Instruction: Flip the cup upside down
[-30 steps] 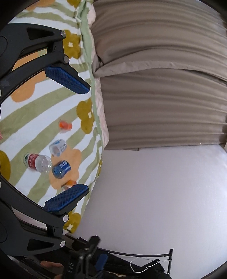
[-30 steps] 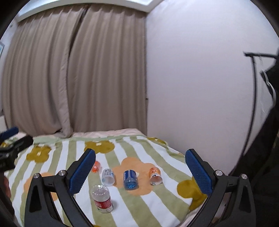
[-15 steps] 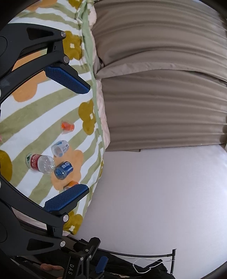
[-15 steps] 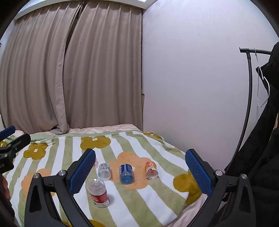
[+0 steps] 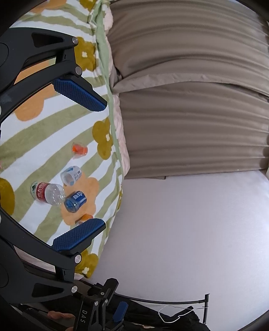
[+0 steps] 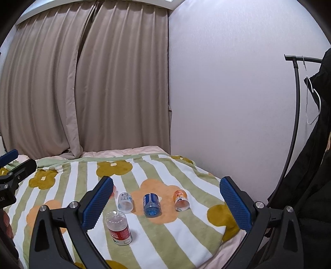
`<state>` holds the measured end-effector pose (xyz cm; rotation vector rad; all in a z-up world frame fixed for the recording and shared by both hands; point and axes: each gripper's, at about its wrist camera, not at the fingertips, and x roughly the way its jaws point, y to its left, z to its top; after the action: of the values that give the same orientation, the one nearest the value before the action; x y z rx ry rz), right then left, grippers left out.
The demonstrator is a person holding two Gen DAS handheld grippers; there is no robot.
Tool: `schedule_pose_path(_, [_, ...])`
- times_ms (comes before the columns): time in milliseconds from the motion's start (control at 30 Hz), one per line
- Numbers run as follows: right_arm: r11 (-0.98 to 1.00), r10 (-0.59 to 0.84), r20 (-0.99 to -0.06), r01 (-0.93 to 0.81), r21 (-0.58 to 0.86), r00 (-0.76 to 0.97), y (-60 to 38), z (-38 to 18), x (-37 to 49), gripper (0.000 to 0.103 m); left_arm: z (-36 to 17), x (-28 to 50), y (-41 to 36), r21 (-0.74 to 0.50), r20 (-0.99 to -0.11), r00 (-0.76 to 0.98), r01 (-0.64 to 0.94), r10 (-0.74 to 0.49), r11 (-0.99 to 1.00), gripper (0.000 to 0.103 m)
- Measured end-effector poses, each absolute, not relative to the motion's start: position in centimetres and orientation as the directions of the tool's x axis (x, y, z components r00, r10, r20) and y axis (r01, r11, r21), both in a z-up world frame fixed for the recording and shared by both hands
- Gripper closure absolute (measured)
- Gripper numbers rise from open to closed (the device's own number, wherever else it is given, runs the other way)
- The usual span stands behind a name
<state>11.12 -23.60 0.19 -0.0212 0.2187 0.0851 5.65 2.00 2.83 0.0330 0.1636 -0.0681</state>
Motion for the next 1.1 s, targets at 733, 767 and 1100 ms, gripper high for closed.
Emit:
schedule_pose_path(733, [0.997, 0.079, -0.222, -0.083, -0.007, 0.972, -23.85, 0.10, 11.18, 0.000, 2.89, 5.36, 1.71, 0.035, -0.165, 0.984, 0.079, -0.072, 0.996, 0.000])
schedule_pose_path(767, [0.997, 0.079, -0.223, -0.082, -0.008, 0.972, -23.85, 0.10, 11.19, 0.000, 2.89, 5.34, 1.71, 0.036, -0.165, 0.984, 0.079, -0.072, 0.996, 0.000])
schedule_pose_path(1100, [0.997, 0.076, -0.224, -0.080, -0.008, 0.972, -23.93, 0.02, 11.20, 0.000, 3.06, 5.61, 1.77, 0.042, -0.168, 0.982, 0.093, -0.085, 0.995, 0.000])
